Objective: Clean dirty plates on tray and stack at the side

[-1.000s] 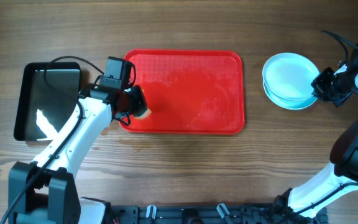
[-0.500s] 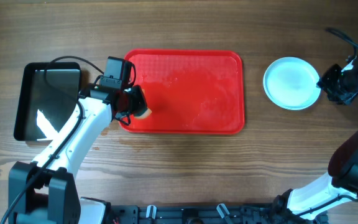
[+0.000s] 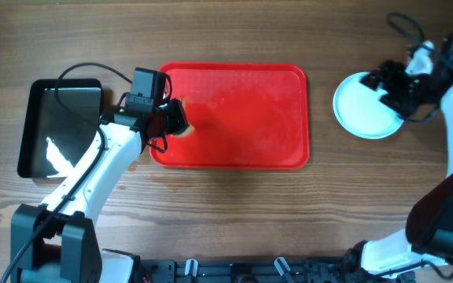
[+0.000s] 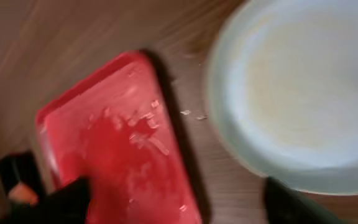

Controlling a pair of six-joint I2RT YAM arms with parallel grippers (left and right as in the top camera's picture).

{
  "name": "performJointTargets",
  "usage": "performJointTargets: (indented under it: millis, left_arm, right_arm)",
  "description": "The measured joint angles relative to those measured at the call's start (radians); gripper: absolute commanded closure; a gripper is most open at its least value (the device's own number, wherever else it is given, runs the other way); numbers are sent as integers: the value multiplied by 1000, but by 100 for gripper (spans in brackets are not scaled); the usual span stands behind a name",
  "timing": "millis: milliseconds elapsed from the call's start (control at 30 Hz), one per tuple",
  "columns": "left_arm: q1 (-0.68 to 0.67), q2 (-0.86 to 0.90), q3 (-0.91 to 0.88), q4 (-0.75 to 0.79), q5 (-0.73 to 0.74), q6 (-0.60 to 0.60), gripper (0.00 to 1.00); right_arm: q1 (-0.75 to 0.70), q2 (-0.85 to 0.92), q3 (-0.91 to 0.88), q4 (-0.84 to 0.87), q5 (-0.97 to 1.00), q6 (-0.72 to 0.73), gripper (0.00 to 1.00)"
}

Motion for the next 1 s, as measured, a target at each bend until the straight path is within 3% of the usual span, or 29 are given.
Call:
performJointTargets:
  millis: [200,267,433,533,633,733,833,900,1000]
  left_arm:
    - [27,-66,0,31,-246,33,96]
    - [109,-81,0,26,-374,3,96]
    - [362,-81,-1,13,-452,-158,96]
    - [508,-79,0,33,-411,-217,83]
    - [607,-48,-1,46,-360,-235,52]
    - [636,1,0,50,-313,-254,47]
    - [636,25,-1,59,-290,-255,50]
    - [636,27,0,60,-272,-256,66]
    - [636,25,-1,60,-175,-258,67]
  right_arm:
    - [216,-7,0,8,-32,-3,0]
    - [282,-6,0,11,-32,-3,0]
    - [469,-6,0,17,-23,-3,0]
    - [565,0,0,38,23,11,0]
    - [674,23,0,64,56,40,0]
    - [758,37,-1,93,69,55,0]
    - [795,38,-1,94,100,93,0]
    - [806,38,-1,93,108,108,0]
    - [811,38,-1,84,112,124,0]
